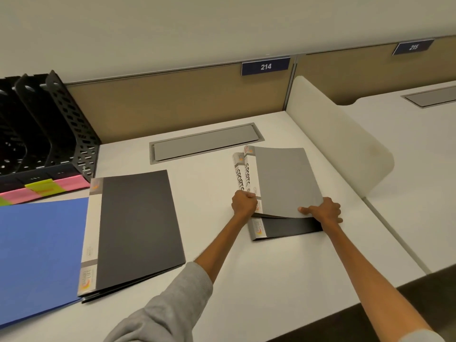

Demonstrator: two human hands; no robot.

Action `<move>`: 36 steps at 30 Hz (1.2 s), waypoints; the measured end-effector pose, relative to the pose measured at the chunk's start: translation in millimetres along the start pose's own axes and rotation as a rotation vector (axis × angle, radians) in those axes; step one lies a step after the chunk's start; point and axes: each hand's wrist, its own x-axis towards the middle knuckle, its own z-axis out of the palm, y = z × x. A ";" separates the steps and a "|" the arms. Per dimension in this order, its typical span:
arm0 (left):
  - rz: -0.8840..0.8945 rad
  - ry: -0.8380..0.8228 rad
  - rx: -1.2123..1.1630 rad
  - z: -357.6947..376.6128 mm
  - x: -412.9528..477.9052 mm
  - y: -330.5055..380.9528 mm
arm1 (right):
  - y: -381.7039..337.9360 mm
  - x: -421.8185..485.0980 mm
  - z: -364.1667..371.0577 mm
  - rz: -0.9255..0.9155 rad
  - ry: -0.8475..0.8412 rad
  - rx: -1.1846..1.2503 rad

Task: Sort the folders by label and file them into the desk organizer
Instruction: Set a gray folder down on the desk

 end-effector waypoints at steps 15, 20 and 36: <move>0.239 0.028 -0.311 -19.1 -39.1 53.3 | -31.7 -23.9 -16.8 -0.301 0.150 0.509; 0.426 0.114 -0.270 -33.2 -58.2 64.8 | -52.5 -42.4 3.2 -0.363 0.059 0.590; 0.375 0.235 -0.492 -127.0 -80.1 33.9 | -93.7 -71.0 64.9 -0.413 -0.695 0.743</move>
